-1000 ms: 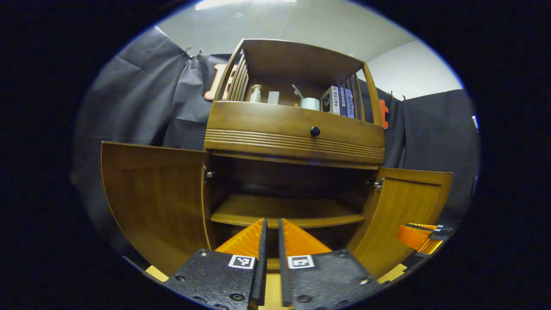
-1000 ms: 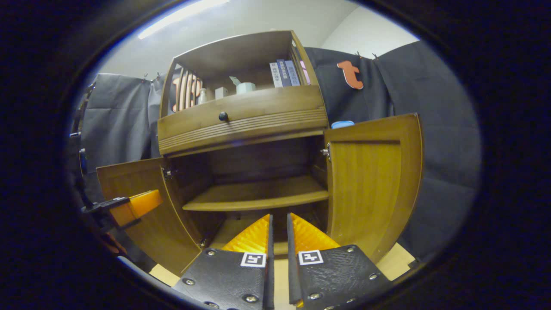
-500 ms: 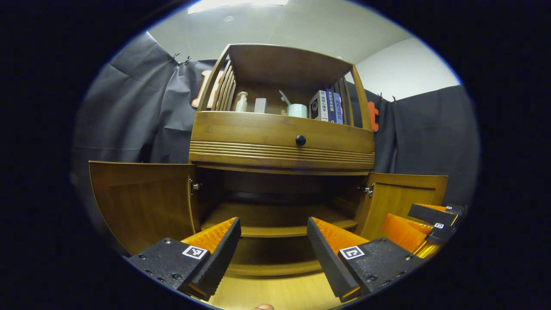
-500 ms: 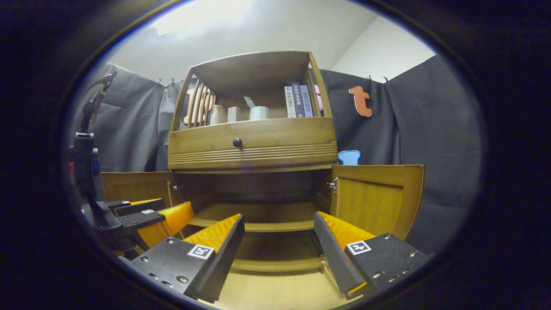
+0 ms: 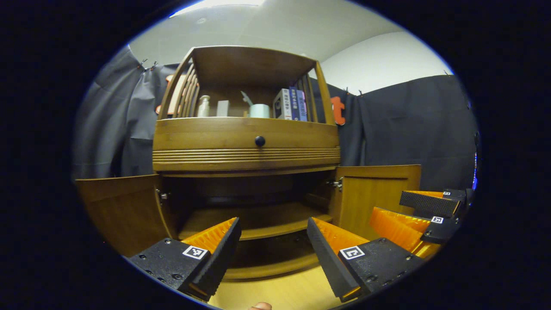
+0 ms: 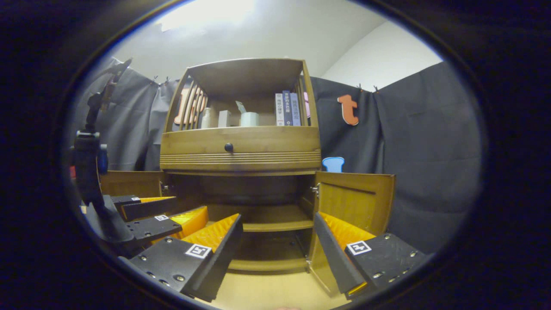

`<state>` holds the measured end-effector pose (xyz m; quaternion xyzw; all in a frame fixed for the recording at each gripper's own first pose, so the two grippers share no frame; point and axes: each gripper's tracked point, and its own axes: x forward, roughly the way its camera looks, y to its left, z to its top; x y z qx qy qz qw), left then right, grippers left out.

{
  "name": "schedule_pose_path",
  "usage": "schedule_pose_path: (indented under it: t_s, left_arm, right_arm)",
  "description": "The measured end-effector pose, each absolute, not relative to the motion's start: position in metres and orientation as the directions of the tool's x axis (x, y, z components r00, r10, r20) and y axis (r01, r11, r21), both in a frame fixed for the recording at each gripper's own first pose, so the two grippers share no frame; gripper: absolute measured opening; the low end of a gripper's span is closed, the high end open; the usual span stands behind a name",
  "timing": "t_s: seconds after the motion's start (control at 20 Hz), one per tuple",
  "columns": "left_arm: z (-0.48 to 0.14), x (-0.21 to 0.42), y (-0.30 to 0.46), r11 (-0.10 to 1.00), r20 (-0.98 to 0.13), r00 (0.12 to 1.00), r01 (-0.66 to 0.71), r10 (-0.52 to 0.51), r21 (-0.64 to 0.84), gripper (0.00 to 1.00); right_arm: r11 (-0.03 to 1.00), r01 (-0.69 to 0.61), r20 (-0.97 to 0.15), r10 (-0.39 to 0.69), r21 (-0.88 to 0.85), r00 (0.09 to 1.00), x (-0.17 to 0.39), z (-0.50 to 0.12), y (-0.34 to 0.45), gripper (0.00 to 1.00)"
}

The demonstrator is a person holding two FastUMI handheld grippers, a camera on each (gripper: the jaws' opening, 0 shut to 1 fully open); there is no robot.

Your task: Open the right door of the double-door shoe cabinet with the right hand, and open the left door with the left hand.

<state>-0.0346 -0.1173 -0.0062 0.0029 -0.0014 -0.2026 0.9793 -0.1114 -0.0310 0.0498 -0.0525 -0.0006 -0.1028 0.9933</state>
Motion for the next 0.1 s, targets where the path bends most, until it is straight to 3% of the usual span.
schedule_pose_path:
  t_s: [0.05,0.1]
  left_arm:
    - [-0.007,-0.038,-0.129,0.913,0.001,0.913,0.408,-0.408,0.008,0.92]
    - [-0.008,-0.043,-0.143,0.909,-0.006,0.909,0.417,-0.417,0.013,0.92]
  right_arm:
    - [0.973,0.204,0.017,-0.203,-0.107,0.979,-0.096,0.016,-0.033,0.94]
    - [0.973,0.203,0.019,-0.202,-0.109,0.979,-0.102,0.017,-0.043,0.99]
